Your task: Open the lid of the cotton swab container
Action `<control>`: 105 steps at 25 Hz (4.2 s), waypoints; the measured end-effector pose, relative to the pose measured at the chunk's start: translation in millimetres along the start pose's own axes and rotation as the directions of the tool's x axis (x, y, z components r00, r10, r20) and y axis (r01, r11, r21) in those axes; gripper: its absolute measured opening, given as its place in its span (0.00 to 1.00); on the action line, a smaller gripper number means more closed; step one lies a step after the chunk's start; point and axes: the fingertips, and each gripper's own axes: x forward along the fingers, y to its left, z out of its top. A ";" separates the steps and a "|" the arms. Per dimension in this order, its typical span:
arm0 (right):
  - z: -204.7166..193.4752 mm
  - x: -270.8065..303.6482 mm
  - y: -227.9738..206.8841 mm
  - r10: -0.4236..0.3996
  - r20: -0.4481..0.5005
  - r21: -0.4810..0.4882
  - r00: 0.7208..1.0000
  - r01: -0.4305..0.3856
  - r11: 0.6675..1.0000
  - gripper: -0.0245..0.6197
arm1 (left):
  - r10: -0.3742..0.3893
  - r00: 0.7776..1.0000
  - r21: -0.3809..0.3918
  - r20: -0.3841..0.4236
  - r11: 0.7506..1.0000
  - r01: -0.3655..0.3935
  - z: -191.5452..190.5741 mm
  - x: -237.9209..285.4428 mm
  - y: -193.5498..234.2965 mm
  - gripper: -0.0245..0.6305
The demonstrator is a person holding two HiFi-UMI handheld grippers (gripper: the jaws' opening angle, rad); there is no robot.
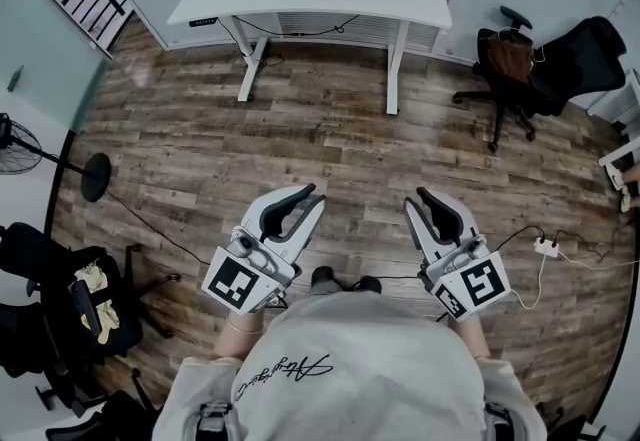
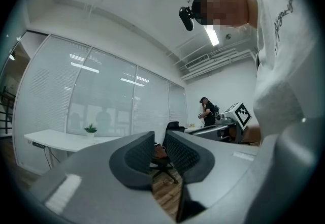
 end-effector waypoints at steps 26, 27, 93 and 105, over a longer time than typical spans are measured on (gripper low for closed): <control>-2.0 14.6 -2.6 -0.129 0.047 0.075 0.991 0.125 0.989 0.77 | 0.060 0.997 -0.035 0.042 0.998 -0.059 2.6 -10.5 31.0 0.65; -3.2 17.0 0.1 -0.131 0.044 0.078 0.990 0.127 0.989 0.76 | 0.057 0.997 -0.034 0.047 0.998 -0.056 2.8 -13.2 33.2 0.65; 29.8 245.5 -221.6 -0.008 0.075 0.098 0.997 0.001 0.995 0.69 | 0.124 0.991 0.004 0.048 0.992 -0.124 -34.4 215.0 246.1 0.64; 21.0 255.6 -259.6 0.032 0.038 0.082 0.999 -0.035 0.996 0.68 | 0.158 0.987 -0.004 -0.001 0.987 -0.158 -48.0 241.6 255.0 0.64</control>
